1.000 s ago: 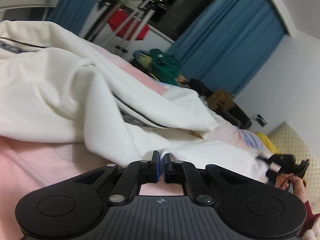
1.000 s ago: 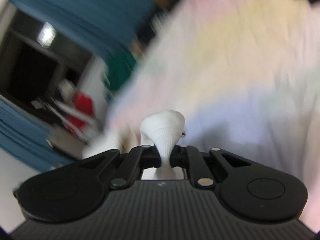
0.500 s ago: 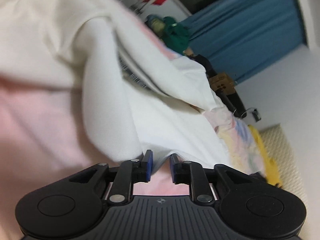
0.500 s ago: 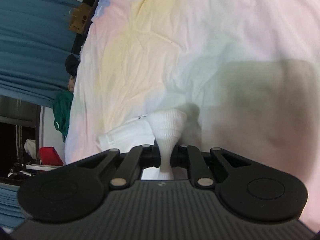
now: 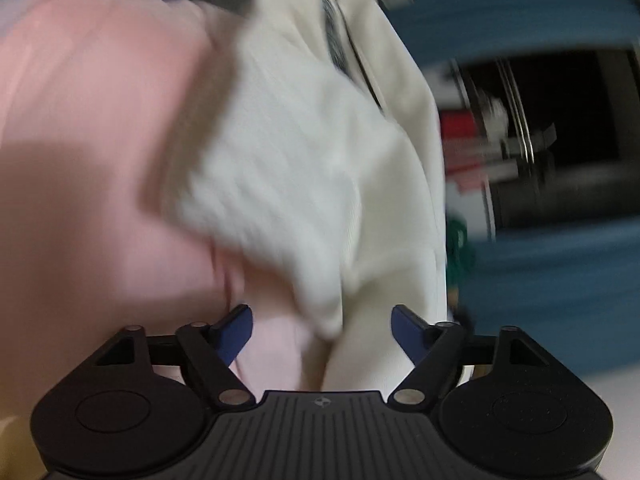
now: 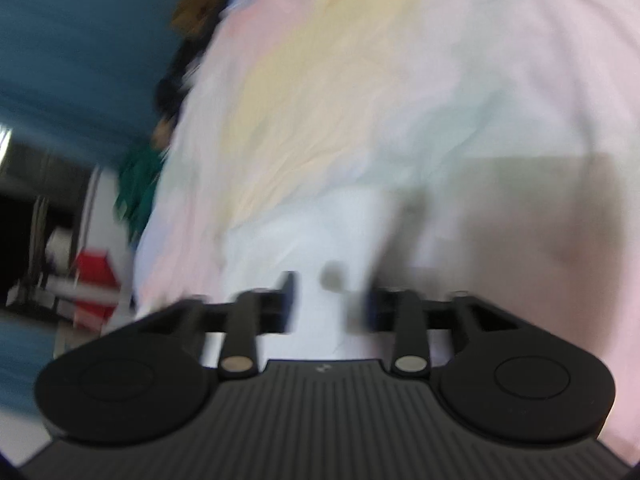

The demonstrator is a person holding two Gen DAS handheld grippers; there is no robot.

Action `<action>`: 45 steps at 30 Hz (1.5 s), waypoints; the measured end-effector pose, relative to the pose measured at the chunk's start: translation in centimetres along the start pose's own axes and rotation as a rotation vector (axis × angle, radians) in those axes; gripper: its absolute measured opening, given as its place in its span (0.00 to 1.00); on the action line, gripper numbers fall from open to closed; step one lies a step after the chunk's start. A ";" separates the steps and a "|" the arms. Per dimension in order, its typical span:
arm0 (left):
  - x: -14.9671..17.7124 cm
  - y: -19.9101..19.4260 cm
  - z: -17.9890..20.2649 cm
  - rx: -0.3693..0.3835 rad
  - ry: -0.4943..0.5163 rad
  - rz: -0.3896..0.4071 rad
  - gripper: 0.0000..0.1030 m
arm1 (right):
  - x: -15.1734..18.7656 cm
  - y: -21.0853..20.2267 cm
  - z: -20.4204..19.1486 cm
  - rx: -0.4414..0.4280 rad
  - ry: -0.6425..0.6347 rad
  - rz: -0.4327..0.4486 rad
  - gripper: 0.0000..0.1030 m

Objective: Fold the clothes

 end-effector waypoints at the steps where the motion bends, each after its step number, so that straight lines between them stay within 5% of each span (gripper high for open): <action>1: -0.6 -0.1 -0.1 -0.005 -0.017 0.037 0.68 | 0.4 0.1 -0.4 -0.004 -0.035 -0.011 0.52; 3: -1.8 -0.3 -0.4 -0.010 -0.054 0.098 0.62 | -0.2 0.6 -0.1 0.014 -0.017 0.009 0.52; 5: -2.7 -0.4 -0.8 0.010 -0.104 0.099 0.36 | -0.8 1.0 0.3 0.032 0.000 0.029 0.51; 7: -3.2 -0.6 -1.1 0.005 -0.126 0.095 0.22 | -1.4 1.5 0.6 0.049 0.018 0.049 0.45; 9: -3.4 -1.3 -0.8 0.003 -0.112 0.100 0.12 | -2.0 1.8 1.0 0.049 0.035 0.066 0.18; 12: -4.6 -3.4 0.3 0.029 -0.060 0.080 0.09 | -2.3 1.7 1.2 0.041 0.024 0.080 0.05; 17: -6.6 -9.5 3.2 0.014 0.038 0.091 0.07 | -2.3 -1.2 1.0 -0.057 0.001 0.165 0.05; 23: -9.3 -16.1 4.8 -0.089 0.078 0.060 0.04 | -1.3 -5.0 -0.2 -0.076 -0.055 0.302 0.05; 26: -9.4 -18.1 3.1 -0.172 0.109 0.040 0.04 | -1.0 -6.4 -0.7 -0.012 -0.092 0.388 0.05; 31: -9.9 -17.3 -1.6 -0.346 0.137 0.020 0.04 | -1.3 -5.0 3.5 0.183 0.071 0.273 0.05; 35: -9.7 -16.5 -4.9 -0.359 0.127 0.008 0.05 | -1.8 -3.9 6.7 0.193 0.189 0.175 0.05; 40: -8.4 -17.2 -3.5 -0.388 0.251 0.018 0.16 | -2.1 -4.1 4.4 0.241 0.125 0.201 0.12; 42: -7.6 -17.6 -2.7 -0.416 0.314 0.025 0.27 | -2.2 -4.6 3.7 0.262 0.091 0.213 0.38; 44: -6.8 -18.1 -1.8 -0.449 0.371 0.040 0.50 | -1.5 -5.7 2.9 0.265 0.048 0.262 0.67; 45: -6.3 -18.4 -1.3 -0.464 0.398 0.055 0.51 | -1.2 -6.4 2.4 0.271 0.025 0.294 0.74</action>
Point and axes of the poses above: each gripper's, at about its wrist camera, not at the fingertips, and y roughly the way its jaws point, z to its right, x to its underside, the point moved 2 cm from there along y, roughly the way its jaws point, and after that the axes turned 13 degrees about -z, right-handed, at the moved point
